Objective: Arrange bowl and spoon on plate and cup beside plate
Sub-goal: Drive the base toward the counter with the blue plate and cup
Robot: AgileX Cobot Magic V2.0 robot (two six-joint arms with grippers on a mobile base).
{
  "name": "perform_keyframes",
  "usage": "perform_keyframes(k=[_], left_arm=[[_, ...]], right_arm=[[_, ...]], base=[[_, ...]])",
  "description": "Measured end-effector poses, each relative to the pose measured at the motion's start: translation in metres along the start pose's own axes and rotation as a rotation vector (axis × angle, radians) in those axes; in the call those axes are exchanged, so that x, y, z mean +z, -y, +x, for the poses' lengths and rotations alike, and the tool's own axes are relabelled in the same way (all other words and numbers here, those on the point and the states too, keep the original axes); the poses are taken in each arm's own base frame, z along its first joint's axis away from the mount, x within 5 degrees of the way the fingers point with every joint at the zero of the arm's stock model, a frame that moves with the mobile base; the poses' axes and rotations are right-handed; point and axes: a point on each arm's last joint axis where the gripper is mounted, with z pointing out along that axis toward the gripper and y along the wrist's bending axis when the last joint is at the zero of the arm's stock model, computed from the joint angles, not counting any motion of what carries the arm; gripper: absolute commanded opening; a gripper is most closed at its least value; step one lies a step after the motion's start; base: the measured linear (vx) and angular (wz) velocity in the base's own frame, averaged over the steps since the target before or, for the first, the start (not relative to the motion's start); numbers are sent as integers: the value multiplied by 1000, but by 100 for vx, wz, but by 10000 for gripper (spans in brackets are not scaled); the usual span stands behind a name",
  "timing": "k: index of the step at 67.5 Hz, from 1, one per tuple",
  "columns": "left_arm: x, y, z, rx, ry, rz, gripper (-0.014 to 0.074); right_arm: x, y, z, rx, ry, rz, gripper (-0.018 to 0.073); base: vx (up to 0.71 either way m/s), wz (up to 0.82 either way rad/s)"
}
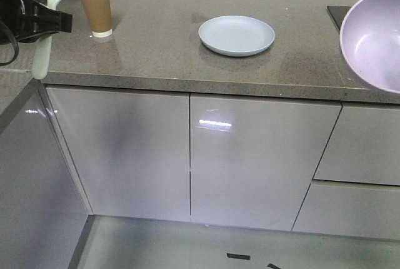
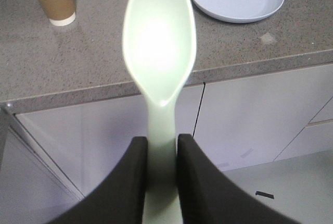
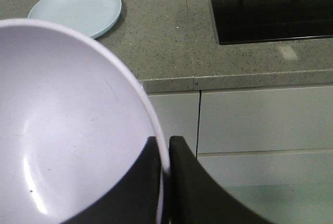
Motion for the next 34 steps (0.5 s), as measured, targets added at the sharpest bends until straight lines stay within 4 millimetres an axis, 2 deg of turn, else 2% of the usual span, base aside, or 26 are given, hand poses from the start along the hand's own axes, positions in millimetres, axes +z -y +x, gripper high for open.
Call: perform_keyframes(k=[34], left_arm=[[0, 0, 0, 0, 0, 0, -6]], right_arm=[[0, 0, 0, 0, 0, 0, -3]], base=[[17, -1]])
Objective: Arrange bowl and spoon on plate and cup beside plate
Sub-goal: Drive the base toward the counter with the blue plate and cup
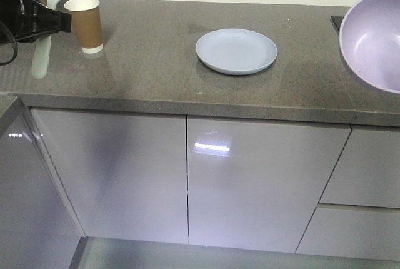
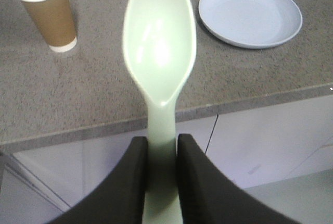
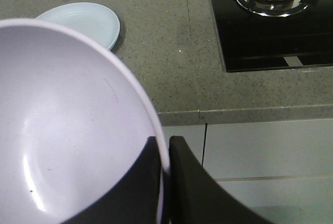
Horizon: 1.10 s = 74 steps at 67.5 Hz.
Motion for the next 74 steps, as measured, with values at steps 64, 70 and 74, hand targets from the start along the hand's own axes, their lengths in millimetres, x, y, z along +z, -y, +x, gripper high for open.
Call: perform_keyframes(k=[64, 70, 74], left_arm=[[0, 0, 0, 0, 0, 0, -6], [0, 0, 0, 0, 0, 0, -6], [0, 0, 0, 0, 0, 0, -6]], right_arm=[[0, 0, 0, 0, 0, 0, -3], [0, 0, 0, 0, 0, 0, -3], [0, 0, 0, 0, 0, 0, -3]], base=[[20, -10], [14, -5], [13, -1]])
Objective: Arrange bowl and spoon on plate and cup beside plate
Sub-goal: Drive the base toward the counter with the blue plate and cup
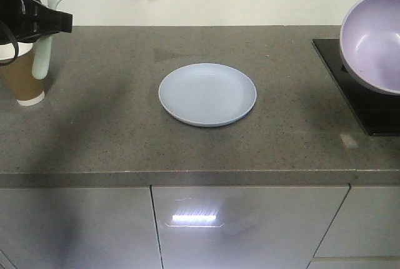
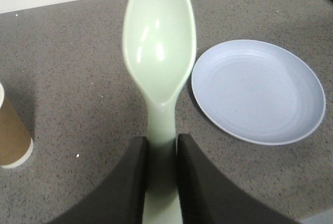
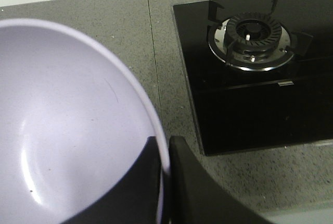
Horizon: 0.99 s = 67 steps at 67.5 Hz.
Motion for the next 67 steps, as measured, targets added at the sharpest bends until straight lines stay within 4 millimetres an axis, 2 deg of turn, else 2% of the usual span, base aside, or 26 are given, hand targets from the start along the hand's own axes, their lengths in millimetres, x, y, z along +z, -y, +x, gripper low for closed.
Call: perform_keyframes(k=[67], left_arm=[[0, 0, 0, -1, 0, 1, -6]], right_arm=[[0, 0, 0, 0, 0, 0, -3]], base=[[12, 2]])
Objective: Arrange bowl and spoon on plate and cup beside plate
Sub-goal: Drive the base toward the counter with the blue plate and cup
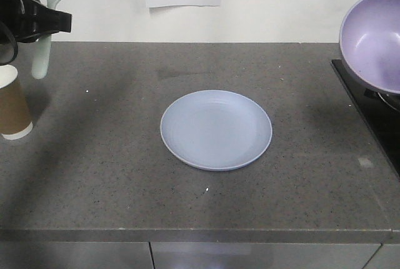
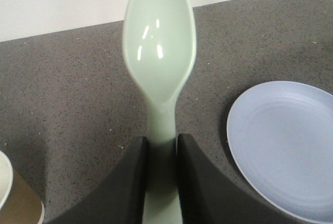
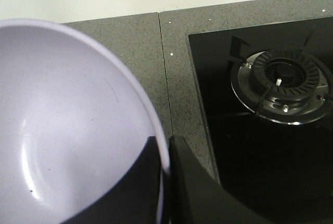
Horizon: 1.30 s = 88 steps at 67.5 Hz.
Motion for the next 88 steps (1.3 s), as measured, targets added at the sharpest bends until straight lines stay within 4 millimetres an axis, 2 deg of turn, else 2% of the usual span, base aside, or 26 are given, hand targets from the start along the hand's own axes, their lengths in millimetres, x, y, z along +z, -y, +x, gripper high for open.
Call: perform_keyframes(k=[88], left_arm=[[0, 0, 0, 0, 0, 0, -6]], right_arm=[[0, 0, 0, 0, 0, 0, -3]], base=[[7, 0]])
